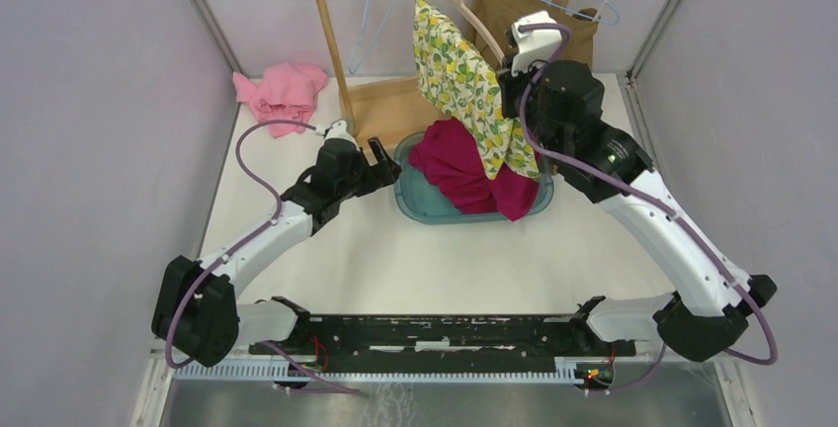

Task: Place the skirt on the hanger
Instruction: Place the hanger on the clothesline.

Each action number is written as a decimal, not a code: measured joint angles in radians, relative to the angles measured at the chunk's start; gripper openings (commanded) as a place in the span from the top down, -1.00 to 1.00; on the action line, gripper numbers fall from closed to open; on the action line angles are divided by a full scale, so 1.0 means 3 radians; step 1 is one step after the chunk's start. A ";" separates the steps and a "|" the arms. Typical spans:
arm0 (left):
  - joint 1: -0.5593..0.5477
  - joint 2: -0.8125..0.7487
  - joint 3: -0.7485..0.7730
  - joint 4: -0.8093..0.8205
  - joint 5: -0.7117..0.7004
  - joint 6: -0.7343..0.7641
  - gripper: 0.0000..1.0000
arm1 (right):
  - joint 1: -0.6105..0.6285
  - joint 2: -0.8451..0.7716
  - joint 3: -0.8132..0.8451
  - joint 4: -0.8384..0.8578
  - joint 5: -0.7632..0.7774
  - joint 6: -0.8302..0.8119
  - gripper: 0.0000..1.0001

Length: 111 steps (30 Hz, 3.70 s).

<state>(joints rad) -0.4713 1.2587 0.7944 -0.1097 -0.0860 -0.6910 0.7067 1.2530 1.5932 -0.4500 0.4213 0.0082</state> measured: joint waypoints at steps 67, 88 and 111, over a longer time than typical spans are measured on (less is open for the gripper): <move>0.0000 -0.0366 -0.0247 0.0079 0.0183 -0.0076 -0.99 | -0.0889 0.1798 0.1467 0.0456 -0.0740 0.0607 0.97; 0.0000 -0.0277 -0.0258 0.0123 0.0234 -0.0080 -0.99 | -0.0910 0.1493 0.0865 0.0779 -0.0816 0.0596 0.14; 0.0000 -0.0181 -0.0258 0.0127 0.0285 -0.0080 -0.99 | -0.1984 0.0379 -0.0436 0.0493 -0.0682 0.1191 -0.23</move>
<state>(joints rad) -0.4713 1.2045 0.7170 -0.0715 -0.0006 -0.7151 0.1116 1.3666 1.4624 -0.3019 0.2169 0.3656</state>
